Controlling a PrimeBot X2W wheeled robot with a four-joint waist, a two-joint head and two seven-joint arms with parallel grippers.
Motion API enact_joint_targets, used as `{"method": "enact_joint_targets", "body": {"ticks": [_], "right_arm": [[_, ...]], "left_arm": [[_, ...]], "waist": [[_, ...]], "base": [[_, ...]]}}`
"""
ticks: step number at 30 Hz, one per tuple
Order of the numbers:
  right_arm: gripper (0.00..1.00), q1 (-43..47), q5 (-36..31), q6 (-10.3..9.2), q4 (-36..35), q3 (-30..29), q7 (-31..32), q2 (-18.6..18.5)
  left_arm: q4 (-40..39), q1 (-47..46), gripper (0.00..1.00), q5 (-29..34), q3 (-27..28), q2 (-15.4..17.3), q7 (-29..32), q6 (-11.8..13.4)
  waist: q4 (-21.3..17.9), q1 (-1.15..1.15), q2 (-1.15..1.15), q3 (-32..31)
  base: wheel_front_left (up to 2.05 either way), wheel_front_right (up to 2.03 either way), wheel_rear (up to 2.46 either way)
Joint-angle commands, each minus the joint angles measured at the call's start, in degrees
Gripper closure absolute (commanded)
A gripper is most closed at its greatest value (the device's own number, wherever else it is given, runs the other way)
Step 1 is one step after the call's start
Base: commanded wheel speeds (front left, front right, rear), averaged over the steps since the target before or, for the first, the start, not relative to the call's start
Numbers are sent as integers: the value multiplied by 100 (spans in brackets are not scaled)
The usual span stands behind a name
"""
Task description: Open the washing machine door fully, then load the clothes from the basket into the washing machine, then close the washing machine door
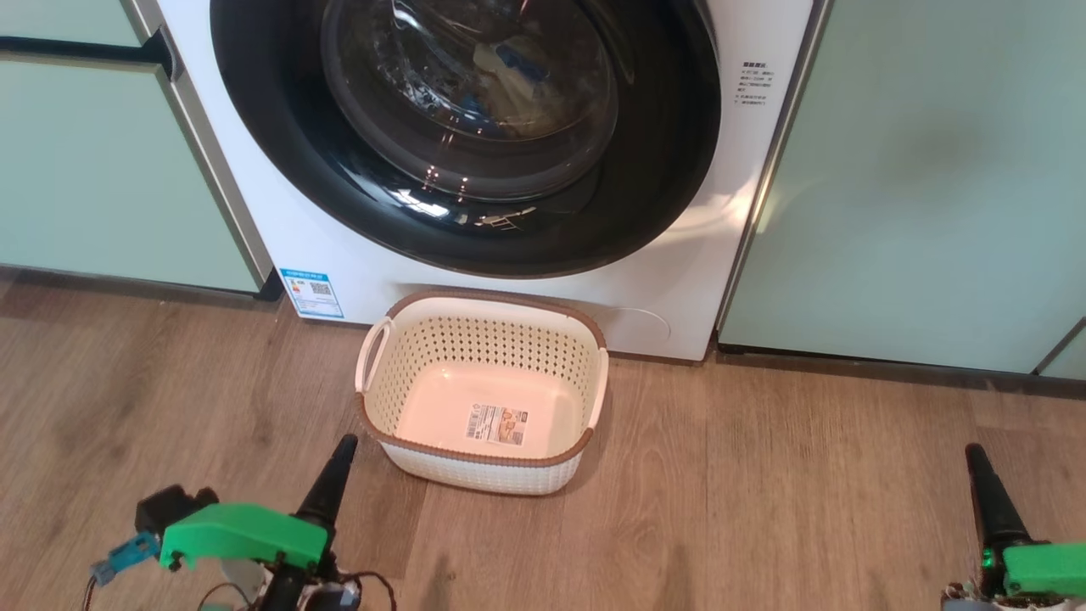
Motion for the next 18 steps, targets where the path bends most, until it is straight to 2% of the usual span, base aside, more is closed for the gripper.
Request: {"method": "enact_joint_targets", "body": {"ticks": [1, 18], "right_arm": [[100, -343, 153, -5, -137, 53, 61, -134], [100, -598, 1254, -6, 41, -58, 318, -133]], "left_arm": [[-135, -338, 100, -156, 233, 34, 37, -77], [87, -533, 100, -1286, 479, -55, 251, -303]], "waist": [[7, 0, 0, 1], [108, 0, 0, 21]], "base": [[0, 0, 0], [0, 0, 0]]}}
